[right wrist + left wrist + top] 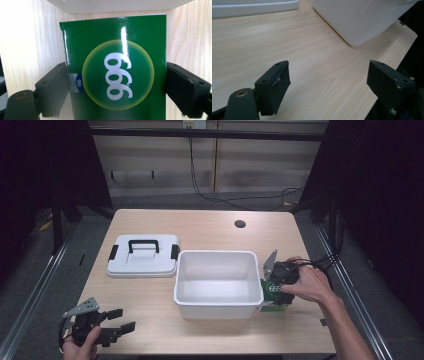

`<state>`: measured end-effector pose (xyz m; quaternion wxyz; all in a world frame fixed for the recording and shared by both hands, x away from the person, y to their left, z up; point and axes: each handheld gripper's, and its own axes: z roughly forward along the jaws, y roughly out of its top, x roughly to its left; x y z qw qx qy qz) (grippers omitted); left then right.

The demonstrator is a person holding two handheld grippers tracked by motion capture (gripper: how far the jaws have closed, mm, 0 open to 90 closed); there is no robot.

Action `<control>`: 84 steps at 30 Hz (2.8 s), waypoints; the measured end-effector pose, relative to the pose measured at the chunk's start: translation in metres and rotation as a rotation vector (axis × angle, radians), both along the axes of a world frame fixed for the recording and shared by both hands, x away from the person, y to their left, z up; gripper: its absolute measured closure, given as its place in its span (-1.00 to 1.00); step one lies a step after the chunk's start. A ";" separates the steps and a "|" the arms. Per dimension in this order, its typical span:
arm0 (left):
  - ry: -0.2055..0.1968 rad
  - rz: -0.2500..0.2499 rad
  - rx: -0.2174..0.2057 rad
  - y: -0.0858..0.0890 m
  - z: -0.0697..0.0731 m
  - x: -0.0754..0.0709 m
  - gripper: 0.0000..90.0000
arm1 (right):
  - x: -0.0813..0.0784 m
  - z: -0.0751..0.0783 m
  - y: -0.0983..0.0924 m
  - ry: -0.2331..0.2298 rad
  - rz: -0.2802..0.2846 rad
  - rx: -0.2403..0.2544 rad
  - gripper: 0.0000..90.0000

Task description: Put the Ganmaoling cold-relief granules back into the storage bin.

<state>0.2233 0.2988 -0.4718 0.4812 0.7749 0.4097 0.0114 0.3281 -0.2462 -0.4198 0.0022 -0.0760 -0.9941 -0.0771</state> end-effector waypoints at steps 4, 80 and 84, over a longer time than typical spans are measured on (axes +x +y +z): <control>0.001 0.001 -0.005 0.000 0.000 0.000 -0.59 | -0.001 0.001 0.002 -0.004 -0.003 -0.017 -0.70; 0.004 0.004 0.001 0.000 -0.001 0.001 -0.59 | -0.032 0.044 -0.078 -0.072 -0.320 0.321 -0.65; 0.005 0.006 -0.002 0.000 -0.001 0.001 -0.59 | -0.035 0.049 -0.085 -0.097 -0.332 0.352 -0.65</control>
